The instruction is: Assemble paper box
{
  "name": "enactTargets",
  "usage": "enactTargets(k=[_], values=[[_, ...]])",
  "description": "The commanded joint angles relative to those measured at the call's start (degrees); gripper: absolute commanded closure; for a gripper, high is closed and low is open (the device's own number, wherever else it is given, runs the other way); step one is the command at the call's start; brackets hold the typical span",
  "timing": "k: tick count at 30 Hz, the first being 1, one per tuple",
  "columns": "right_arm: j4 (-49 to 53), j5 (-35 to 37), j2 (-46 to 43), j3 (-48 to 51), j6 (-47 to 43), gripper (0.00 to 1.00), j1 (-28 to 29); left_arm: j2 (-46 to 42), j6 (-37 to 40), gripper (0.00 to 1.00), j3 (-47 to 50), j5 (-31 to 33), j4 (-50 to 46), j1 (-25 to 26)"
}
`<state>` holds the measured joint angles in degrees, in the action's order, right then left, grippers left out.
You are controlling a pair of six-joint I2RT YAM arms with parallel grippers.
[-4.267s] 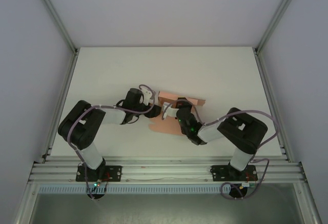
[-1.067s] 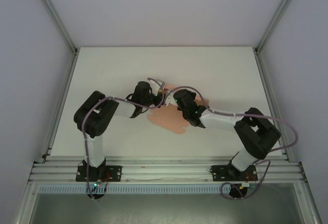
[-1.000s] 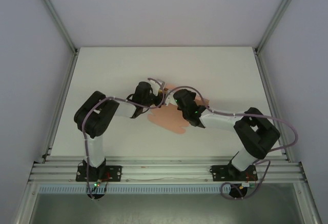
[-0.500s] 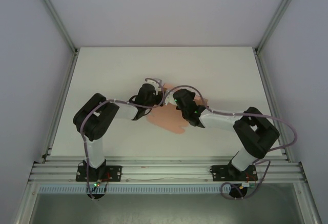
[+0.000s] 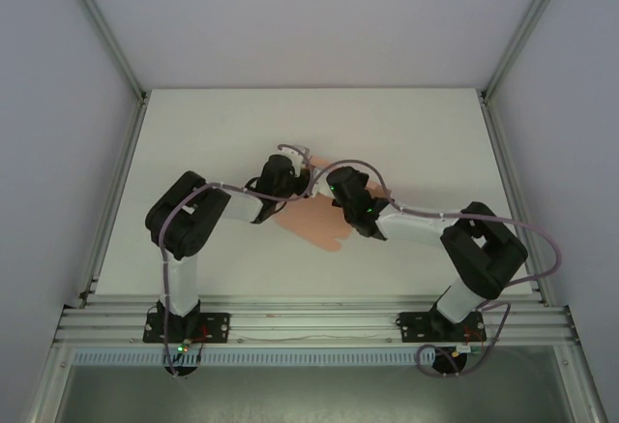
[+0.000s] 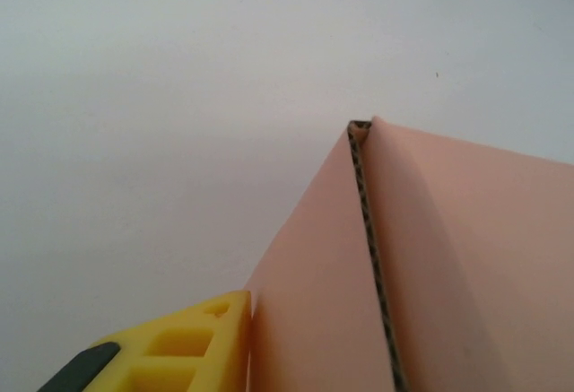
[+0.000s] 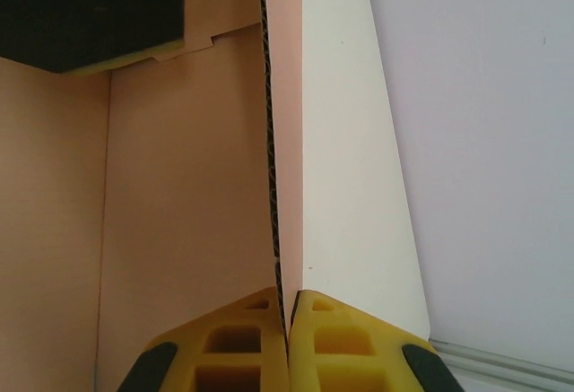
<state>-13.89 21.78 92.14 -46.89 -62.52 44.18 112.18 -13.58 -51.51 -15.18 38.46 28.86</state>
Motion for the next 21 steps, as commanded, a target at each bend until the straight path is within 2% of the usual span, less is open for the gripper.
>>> enactTargets(k=[1, 5, 9, 12, 17, 19, 21], values=[[12.5, -13.5, 2.3, 2.2, 2.4, 1.0, 2.0, 1.5, -0.9, 0.72, -2.7, -3.9, 5.6, -2.2], [13.1, -13.8, 2.4, 2.0, 2.7, 1.0, 1.9, 2.9, -4.4, 0.73, -2.9, -9.3, 8.1, -4.9], [14.2, -14.7, 2.7, 1.3, 2.9, 1.0, 1.9, 3.8, -4.0, 0.68, -3.9, -15.9, 10.4, -5.3], [14.4, -14.8, 2.8, 0.9, 2.8, 1.0, 1.8, 5.0, -5.5, 0.7, -4.9, -17.0, 11.4, -5.2], [14.8, -15.3, 2.9, 0.6, 3.4, 1.0, 1.8, 6.9, -6.2, 0.85, -9.4, -16.7, 7.2, -4.5], [15.0, -15.2, 2.7, 0.6, 4.0, 1.0, 1.7, 6.4, -5.0, 1.0, -9.6, -15.3, 5.9, -3.8], [15.1, -14.2, 2.4, 0.3, 5.3, 1.0, 1.5, 4.5, -3.4, 1.0, -8.5, -10.7, 4.5, -2.9]])
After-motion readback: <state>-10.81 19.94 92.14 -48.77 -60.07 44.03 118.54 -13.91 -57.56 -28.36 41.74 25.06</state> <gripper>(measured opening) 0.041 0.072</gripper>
